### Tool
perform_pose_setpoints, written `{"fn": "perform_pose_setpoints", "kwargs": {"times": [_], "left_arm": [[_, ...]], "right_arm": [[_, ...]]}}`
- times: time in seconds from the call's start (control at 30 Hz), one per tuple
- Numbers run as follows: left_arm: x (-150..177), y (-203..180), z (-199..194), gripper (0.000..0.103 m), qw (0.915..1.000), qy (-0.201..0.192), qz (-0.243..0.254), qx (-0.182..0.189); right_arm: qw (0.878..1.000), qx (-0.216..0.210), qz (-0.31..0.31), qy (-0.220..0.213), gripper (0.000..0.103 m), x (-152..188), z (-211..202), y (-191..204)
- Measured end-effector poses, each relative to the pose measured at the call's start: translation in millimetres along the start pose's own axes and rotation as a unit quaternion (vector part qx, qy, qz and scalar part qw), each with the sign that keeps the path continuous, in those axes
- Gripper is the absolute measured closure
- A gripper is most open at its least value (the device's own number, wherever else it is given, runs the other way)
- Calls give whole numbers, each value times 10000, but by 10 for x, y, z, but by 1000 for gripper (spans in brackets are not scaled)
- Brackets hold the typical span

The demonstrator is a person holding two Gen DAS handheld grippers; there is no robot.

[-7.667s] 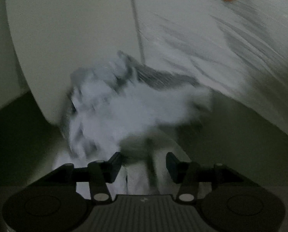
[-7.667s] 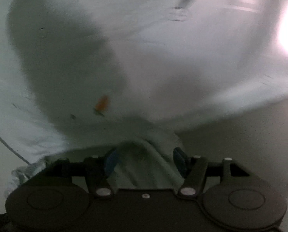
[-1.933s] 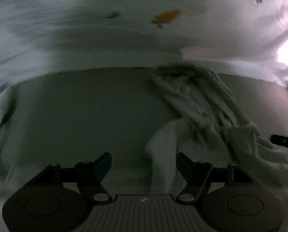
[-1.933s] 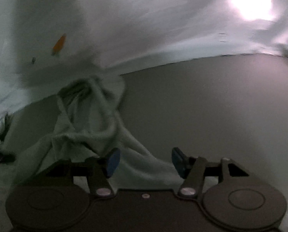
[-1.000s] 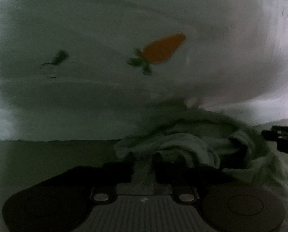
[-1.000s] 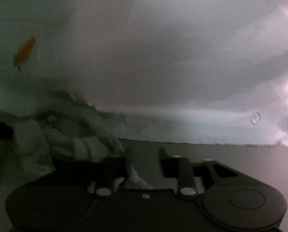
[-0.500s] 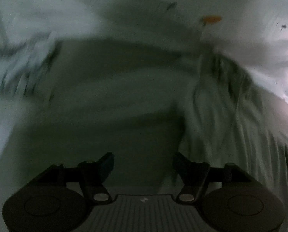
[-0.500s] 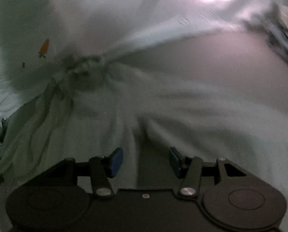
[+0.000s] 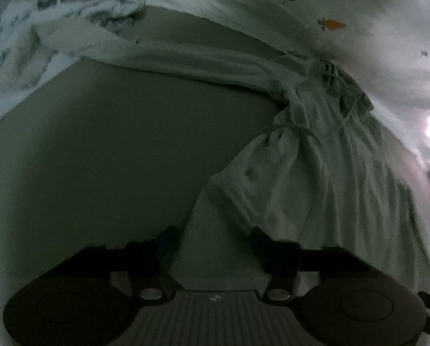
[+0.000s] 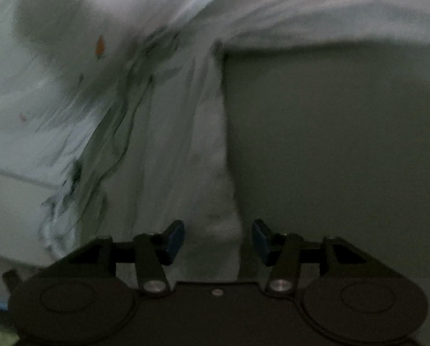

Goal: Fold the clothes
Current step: 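Grasp the hoodie hem with both grippers and lift it off the table, then lower the hoodie flat onto the table and open both grippers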

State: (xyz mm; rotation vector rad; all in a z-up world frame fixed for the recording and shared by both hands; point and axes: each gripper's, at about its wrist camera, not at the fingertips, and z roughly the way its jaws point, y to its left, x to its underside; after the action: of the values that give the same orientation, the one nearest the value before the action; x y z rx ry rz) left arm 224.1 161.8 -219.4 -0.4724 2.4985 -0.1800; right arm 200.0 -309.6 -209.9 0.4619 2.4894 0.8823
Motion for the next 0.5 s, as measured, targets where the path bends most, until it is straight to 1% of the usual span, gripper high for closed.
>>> {"fn": "perform_pose_setpoints", "kwargs": {"times": [0.03, 0.07, 0.1, 0.13, 0.2, 0.23, 0.33, 0.4, 0.43, 0.47, 0.5], "left_arm": [[28, -28, -19, 87, 9999, -43, 56, -104], [55, -47, -38, 89, 9998, -75, 63, -144], [69, -59, -50, 93, 9998, -98, -42, -155], [71, -64, -95, 95, 9997, -119, -179, -139], [66, -72, -235, 96, 9990, -169, -396, -93], [58, -81, -376, 96, 9985, -264, -475, 7], [96, -89, -975, 96, 9942, -637, -686, 533], [196, -92, -1323, 96, 9904, -720, -861, 806], [269, -85, -1429, 95, 9896, -696, -912, 869], [360, -62, -1455, 94, 9896, -608, -992, 847], [449, -34, -1404, 93, 9901, -464, -1087, 759]], "right_arm": [[9999, -48, -101, 4, 49, 33, 13, 12], [9998, -97, -201, 8, 52, 67, 27, 25], [9994, -72, -345, 17, 75, 82, 9, 45], [9990, -59, -442, 82, 89, 70, 34, 69], [9992, 38, -343, -186, 90, 74, -70, 87], [9987, -148, -264, -418, 91, 59, -242, 105], [9922, -660, -116, -1051, 92, 18, -763, 153], [9859, -926, -138, -1385, 92, -2, -1112, 180], [9852, -958, -90, -1419, 92, 2, -1217, 133], [9844, -990, -42, -1452, 92, 7, -1321, 85], [9876, -763, -76, -1371, 91, 32, -1289, 17]]}}
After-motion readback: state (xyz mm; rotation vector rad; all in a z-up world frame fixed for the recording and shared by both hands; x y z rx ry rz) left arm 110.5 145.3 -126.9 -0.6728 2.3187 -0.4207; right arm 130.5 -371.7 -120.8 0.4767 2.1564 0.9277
